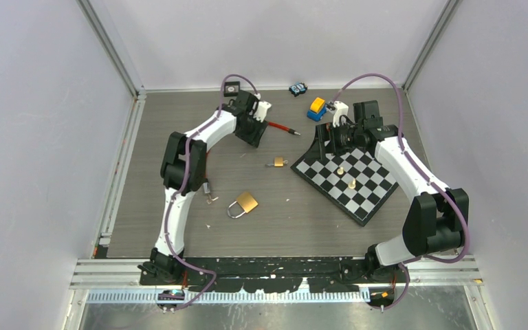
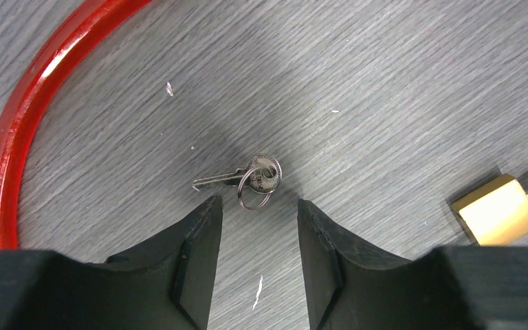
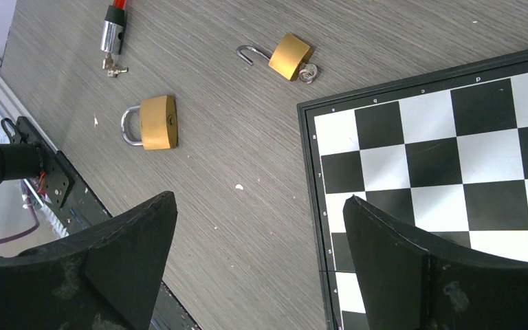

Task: Unlock with the key

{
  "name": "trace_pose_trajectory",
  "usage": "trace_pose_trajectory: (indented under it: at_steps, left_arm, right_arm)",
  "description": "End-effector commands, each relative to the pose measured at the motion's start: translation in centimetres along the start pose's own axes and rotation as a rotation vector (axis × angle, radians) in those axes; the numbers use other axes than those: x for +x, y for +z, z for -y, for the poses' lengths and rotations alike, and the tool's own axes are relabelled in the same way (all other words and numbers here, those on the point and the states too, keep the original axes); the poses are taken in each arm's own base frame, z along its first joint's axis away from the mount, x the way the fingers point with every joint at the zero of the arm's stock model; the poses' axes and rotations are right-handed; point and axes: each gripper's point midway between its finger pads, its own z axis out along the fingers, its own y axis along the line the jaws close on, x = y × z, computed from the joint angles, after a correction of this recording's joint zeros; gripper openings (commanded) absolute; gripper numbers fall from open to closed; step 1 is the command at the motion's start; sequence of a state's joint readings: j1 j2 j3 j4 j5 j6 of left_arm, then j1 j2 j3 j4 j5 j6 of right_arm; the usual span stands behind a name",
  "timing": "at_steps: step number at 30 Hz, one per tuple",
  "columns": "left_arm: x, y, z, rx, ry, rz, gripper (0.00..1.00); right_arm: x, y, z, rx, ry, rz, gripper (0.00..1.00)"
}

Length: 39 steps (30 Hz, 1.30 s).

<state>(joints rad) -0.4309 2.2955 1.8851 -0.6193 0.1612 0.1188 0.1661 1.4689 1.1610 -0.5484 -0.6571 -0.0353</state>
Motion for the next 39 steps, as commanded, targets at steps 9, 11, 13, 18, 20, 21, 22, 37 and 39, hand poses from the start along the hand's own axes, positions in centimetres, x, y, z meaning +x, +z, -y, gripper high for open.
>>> trace_pose_trajectory:
  at_steps: [9,11,13,18,20,21,22,37,39]
  left_arm:
    - [-1.2,0.7,0.5,0.031,-0.017,0.000,0.37]
    - [-1.2,0.6,0.5,0.032,-0.020,0.000,0.33]
    - [-1.2,0.6,0.5,0.031,-0.018,-0.001,0.29]
    - [-1.4,0.3,0.5,0.028,-0.022,0.004,0.19]
    - [-1.5,0.0,0.5,0.027,-0.020,0.008,0.13]
    - [-1.6,-0.2,0.4,0.026,-0.018,0.009,0.11]
    - [-1.7,-0.4,0.4,0.026,-0.016,0.011,0.08]
    - [-0.3,-8.5,6.2,0.291,0.182,0.130,0.00]
    - [1.1,-10.7,8.2,0.387,0.231,0.161,0.00]
  right_arm:
    - [-1.4,-0.4,-0.4,-0.021,-0.036,0.031,0.96]
    - [-1.4,-0.3,-0.4,-0.022,-0.035,0.029,0.96]
    - [-1.3,-0.3,-0.3,-0.022,-0.033,0.028,0.96]
    - [-1.3,-0.2,-0.4,-0.025,-0.032,0.025,0.96]
    - [-1.3,-0.2,-0.4,-0.028,-0.032,0.026,0.96]
    - [-1.3,-0.2,-0.4,-0.028,-0.031,0.026,0.96]
    - [-1.3,-0.2,-0.4,-0.028,-0.032,0.026,0.96]
    - [-1.5,-0.4,-1.6,-0.085,-0.021,0.034,0.96]
    - [-1.6,-0.4,-2.3,-0.119,-0.006,0.042,0.96]
